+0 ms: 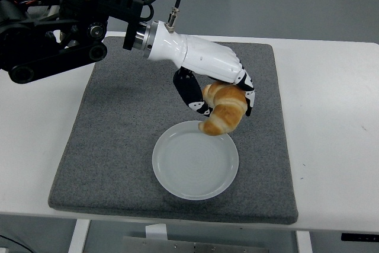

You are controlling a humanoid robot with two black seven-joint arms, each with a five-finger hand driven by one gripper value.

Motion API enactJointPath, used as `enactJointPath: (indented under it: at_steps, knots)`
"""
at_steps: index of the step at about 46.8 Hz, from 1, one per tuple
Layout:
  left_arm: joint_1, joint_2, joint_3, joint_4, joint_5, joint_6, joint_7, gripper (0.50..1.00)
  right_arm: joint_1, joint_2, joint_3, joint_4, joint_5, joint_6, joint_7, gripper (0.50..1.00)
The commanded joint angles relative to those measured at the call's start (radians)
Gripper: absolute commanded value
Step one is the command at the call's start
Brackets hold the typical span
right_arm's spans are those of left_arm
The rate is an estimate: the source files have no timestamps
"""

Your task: Place the bread on the plate

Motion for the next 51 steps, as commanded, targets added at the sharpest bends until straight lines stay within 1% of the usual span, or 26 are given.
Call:
enactJointPath:
  at_steps: [1,11,32,36,40,51]
  knots:
    - [0.003,0.001,0.026,-0.008,0.025,0.010,0.000,0.500,0.000,0.000,0.000,0.000,0.000,0.000,0.000,0.932]
    - [0.071,0.000,0.028,-0.008,0.140,0.021,0.000,0.500,0.000,0.000,0.000,-0.001,0.000,0.000,0.000,0.932]
    - [0.189,-0.002,0.031,0.000,0.289,0.128,0.000,0.500,0.000,0.000,0.000,0.000,0.000,0.000,0.000,0.930]
    - [0.207,-0.005,0.031,0.000,0.301,0.131,0.000,0.500,0.000,0.000,0.000,0.000,0.000,0.000,0.000,0.930]
    - [0.223,-0.031,0.031,0.004,0.316,0.133,0.000,0.500,0.000,0.000,0.000,0.000,0.000,0.000,0.000,0.930]
    - [0.237,-0.037,0.032,0.020,0.327,0.133,0.000,0.500,0.000,0.000,0.000,0.000,0.000,0.000,0.000,0.930]
